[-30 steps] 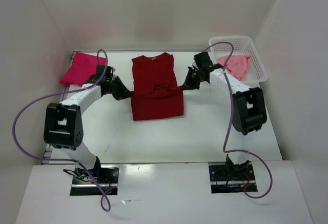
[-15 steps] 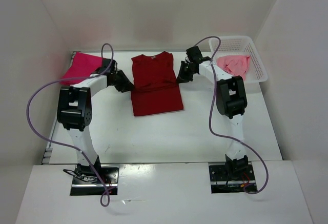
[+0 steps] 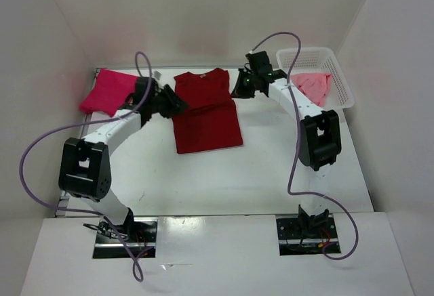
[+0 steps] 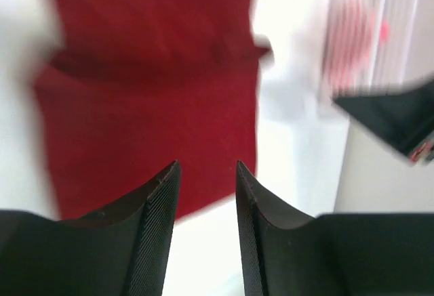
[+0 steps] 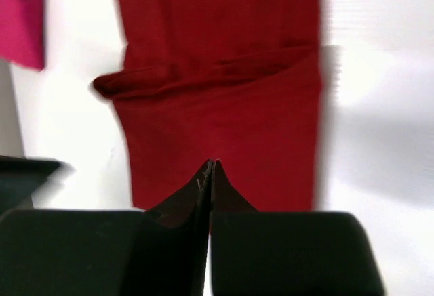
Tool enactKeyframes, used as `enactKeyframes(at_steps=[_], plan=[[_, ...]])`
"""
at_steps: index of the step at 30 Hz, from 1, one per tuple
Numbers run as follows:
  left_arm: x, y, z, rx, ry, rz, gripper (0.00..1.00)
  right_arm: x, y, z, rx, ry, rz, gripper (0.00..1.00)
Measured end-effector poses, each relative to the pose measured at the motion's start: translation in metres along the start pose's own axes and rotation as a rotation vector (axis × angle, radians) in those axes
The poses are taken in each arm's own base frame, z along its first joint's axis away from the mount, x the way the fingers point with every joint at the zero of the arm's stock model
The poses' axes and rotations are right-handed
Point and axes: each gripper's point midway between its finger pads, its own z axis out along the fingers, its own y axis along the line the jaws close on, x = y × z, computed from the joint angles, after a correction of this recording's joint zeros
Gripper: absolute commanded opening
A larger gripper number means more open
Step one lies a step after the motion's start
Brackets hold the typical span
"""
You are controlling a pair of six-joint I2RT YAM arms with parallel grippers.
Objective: Fold and stack the t-shirts
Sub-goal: Fold the folded rectangular tshirt in 1/3 of the way
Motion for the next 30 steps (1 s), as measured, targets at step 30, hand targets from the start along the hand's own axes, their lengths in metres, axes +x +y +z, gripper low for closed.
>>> enactKeyframes(at_steps=[30], plan=[[0.174,0.085,-0.053,-0.212,0.279,0.006,0.53,0.189,-0.028,0.01,0.001,0.307,0.122,0.34]])
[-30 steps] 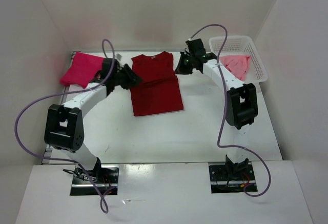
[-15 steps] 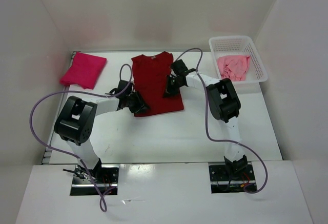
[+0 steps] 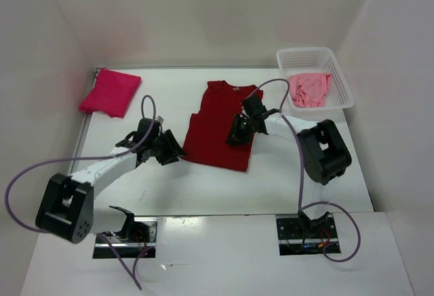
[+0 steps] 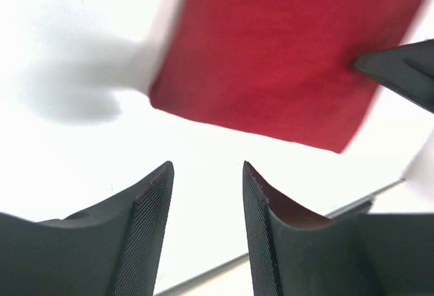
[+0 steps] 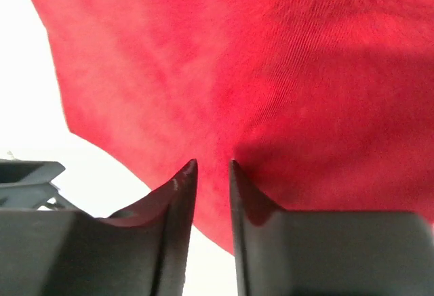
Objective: Fold and stack the t-shirts
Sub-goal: Fold the folded rectangular tshirt in 1/3 of the way, then grab one side of the 2/3 rectangular tshirt with both arms
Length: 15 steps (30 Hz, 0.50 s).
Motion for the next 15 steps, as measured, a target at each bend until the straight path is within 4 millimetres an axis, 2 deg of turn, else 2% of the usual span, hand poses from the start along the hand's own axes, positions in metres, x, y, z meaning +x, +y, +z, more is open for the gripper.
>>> enactKeyframes(at_steps=[2,4,5,6,8,10,11,12,13,15], plan=[[-0.006,-0.006,-0.016,0.03,-0.05,0.006,0.54,-0.006,0.007,-0.017,-0.013,-0.032,-0.009,0.35],[-0.013,-0.008,-0.022,0.044,-0.08,0.003,0.54,-0.013,0.016,-0.038,-0.045,-0.085,-0.02,0.22],[-0.014,-0.005,-0.019,0.036,-0.077,-0.001,0.54,-0.013,0.019,-0.049,-0.059,-0.108,-0.021,0.15],[-0.014,-0.001,-0.015,0.024,-0.069,-0.007,0.54,-0.011,0.021,-0.059,-0.07,-0.124,-0.016,0.0],[-0.008,0.014,0.0,-0.028,-0.021,-0.022,0.54,0.0,0.018,-0.077,-0.089,-0.148,0.006,0.0],[0.001,0.029,0.014,-0.077,0.033,-0.028,0.54,0.018,0.009,-0.086,-0.092,-0.152,0.04,0.0],[0.006,0.033,0.018,-0.09,0.056,-0.039,0.54,0.029,0.003,-0.089,-0.089,-0.146,0.059,0.01],[0.005,0.03,0.019,-0.078,0.069,-0.04,0.54,0.04,-0.005,-0.09,-0.081,-0.139,0.084,0.07],[0.001,0.027,0.021,-0.073,0.06,-0.032,0.53,0.05,-0.012,-0.091,-0.075,-0.133,0.107,0.23],[-0.004,0.025,0.025,-0.068,0.057,-0.015,0.51,0.069,-0.024,-0.093,-0.064,-0.119,0.16,0.38]])
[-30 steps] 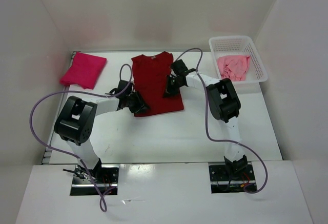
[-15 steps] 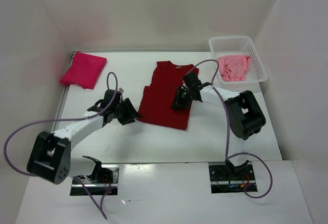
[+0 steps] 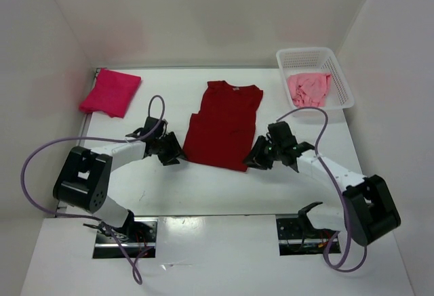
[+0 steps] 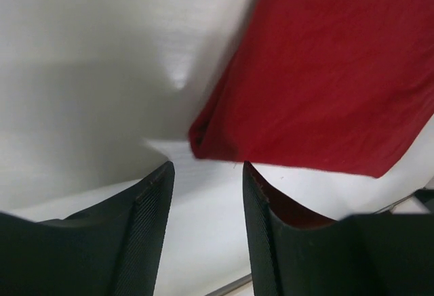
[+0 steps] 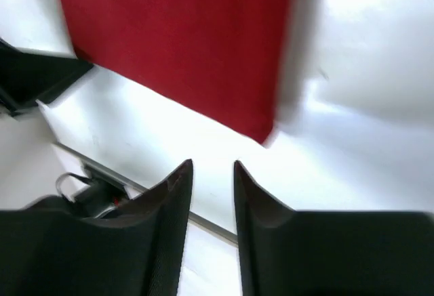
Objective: Fold and stack the t-shirts
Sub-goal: Grab one side of the 2/3 rectangular tshirt with both arms
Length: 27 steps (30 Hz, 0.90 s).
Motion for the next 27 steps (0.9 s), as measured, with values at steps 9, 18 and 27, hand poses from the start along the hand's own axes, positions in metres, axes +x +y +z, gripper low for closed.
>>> enactKeyframes(at_steps=[9,18,27], plan=[[-0.011,-0.009,0.013,0.028,-0.001,0.014,0.31,0.047,-0.046,0.008,0.039,0.077,0.14,0.59],[-0.01,-0.003,0.014,0.014,-0.013,0.016,0.09,0.047,-0.043,0.023,-0.006,0.089,0.164,0.47],[0.005,0.005,-0.002,0.017,-0.023,0.01,0.0,0.034,-0.046,0.033,0.012,0.042,0.168,0.39]])
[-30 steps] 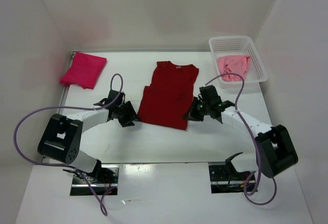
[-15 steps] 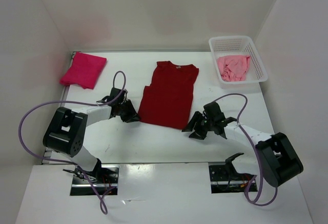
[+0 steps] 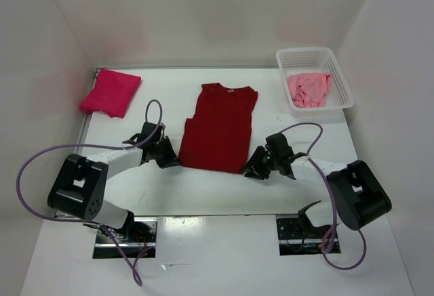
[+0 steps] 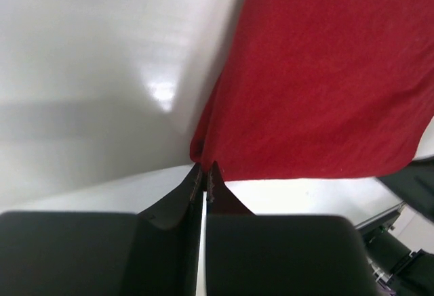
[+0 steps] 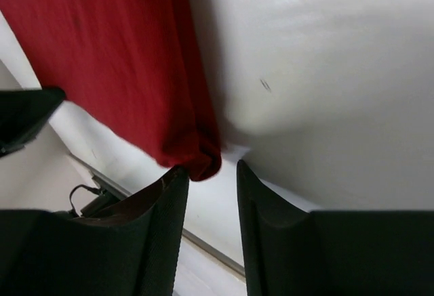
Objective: Fold and stack the t-shirts
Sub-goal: Grab one side of the 2/3 rectangular tshirt with both arms, then fold the long partially folded tshirt into a neat square
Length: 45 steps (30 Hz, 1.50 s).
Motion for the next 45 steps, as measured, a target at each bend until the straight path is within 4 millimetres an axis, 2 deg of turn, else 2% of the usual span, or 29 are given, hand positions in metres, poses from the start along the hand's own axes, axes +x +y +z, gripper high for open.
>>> enactKeyframes(at_steps=[2,5,6,8,10,13,19,21,23,25,27,29,31,35,38,42,45], plan=[[0.006,0.004,-0.004,-0.001,0.0,-0.003,0.0,-0.005,0.005,0.006,-0.011,0.0,-0.004,0.36],[0.011,0.007,-0.008,-0.001,0.003,-0.006,0.0,-0.007,0.009,0.013,-0.014,0.006,-0.017,0.19],[0.013,0.008,-0.008,-0.001,0.003,-0.007,0.0,-0.007,0.008,0.014,-0.012,0.008,-0.02,0.08],[0.016,0.01,-0.01,-0.002,0.004,-0.012,0.0,-0.006,0.007,0.015,-0.005,0.009,-0.025,0.01],[0.019,0.011,-0.014,0.0,0.003,-0.023,0.0,-0.003,0.006,0.012,0.004,0.005,-0.032,0.0],[0.027,0.008,-0.027,0.007,-0.005,-0.015,0.0,0.012,0.004,0.0,0.019,0.007,-0.05,0.0],[0.045,-0.008,-0.067,0.058,-0.011,-0.023,0.0,0.055,0.008,-0.049,-0.035,0.033,-0.045,0.0],[0.05,-0.013,-0.083,0.072,-0.012,-0.035,0.0,0.058,0.016,-0.066,-0.054,0.03,-0.031,0.0],[0.049,-0.023,-0.103,0.089,-0.024,-0.029,0.0,0.052,0.029,-0.079,-0.063,0.016,-0.022,0.0],[0.037,-0.04,-0.118,0.105,-0.044,-0.018,0.0,0.036,0.047,-0.089,-0.073,-0.013,-0.027,0.0],[0.016,-0.066,-0.129,0.131,-0.076,-0.001,0.0,0.011,0.063,-0.095,-0.073,-0.049,-0.027,0.0],[-0.011,-0.089,-0.13,0.154,-0.107,0.022,0.0,-0.028,0.074,-0.099,-0.06,-0.105,-0.023,0.0],[-0.04,-0.103,-0.121,0.15,-0.136,0.028,0.0,-0.067,0.078,-0.098,-0.039,-0.156,-0.021,0.0],[-0.093,-0.124,-0.089,0.133,-0.177,0.043,0.0,-0.132,0.087,-0.085,-0.008,-0.19,-0.05,0.0],[-0.13,-0.132,-0.061,0.113,-0.224,0.048,0.0,-0.176,0.096,-0.062,0.011,-0.198,-0.089,0.0],[-0.168,-0.135,-0.023,0.081,-0.255,0.049,0.0,-0.22,0.105,-0.028,0.026,-0.204,-0.132,0.0],[-0.19,-0.133,0.006,0.057,-0.265,0.039,0.0,-0.241,0.1,-0.004,0.057,-0.201,-0.141,0.0]])
